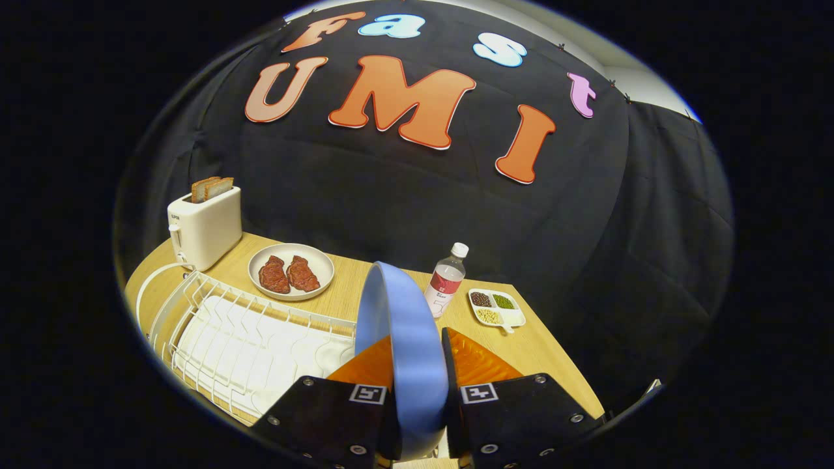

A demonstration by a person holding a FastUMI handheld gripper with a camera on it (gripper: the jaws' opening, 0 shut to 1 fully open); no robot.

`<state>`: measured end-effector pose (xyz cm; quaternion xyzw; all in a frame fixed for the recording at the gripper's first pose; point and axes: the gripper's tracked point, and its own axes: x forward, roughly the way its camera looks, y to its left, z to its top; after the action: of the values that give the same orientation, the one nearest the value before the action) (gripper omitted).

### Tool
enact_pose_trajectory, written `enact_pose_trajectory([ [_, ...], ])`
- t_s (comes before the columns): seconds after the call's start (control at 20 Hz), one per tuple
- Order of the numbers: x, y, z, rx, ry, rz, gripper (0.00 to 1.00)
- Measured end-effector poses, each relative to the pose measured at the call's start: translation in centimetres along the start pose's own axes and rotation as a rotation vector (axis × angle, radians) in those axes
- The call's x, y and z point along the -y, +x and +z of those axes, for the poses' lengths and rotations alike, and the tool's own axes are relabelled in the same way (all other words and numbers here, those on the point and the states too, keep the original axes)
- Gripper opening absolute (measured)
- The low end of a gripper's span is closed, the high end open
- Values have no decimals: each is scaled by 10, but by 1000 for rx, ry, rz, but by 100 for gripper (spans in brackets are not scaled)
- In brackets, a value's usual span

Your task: Take the plate from the dish rack, then take the spoon from the basket and place it into the plate.

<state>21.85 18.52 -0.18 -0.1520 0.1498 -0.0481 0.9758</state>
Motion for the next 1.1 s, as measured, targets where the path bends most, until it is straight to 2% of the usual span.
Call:
enact_pose_trajectory([
  [0.3, 6, -51, 7, 22, 110, 108, 27],
  [0.5, 15, -93, -8, 19, 237, 204, 27],
  [0.7, 20, -130, -46, -10, 393, 305, 27],
  [0.85, 11, -149, -90, -76, 532, 388, 27],
  [1.1, -4, -157, -164, -152, 703, 441, 27],
])
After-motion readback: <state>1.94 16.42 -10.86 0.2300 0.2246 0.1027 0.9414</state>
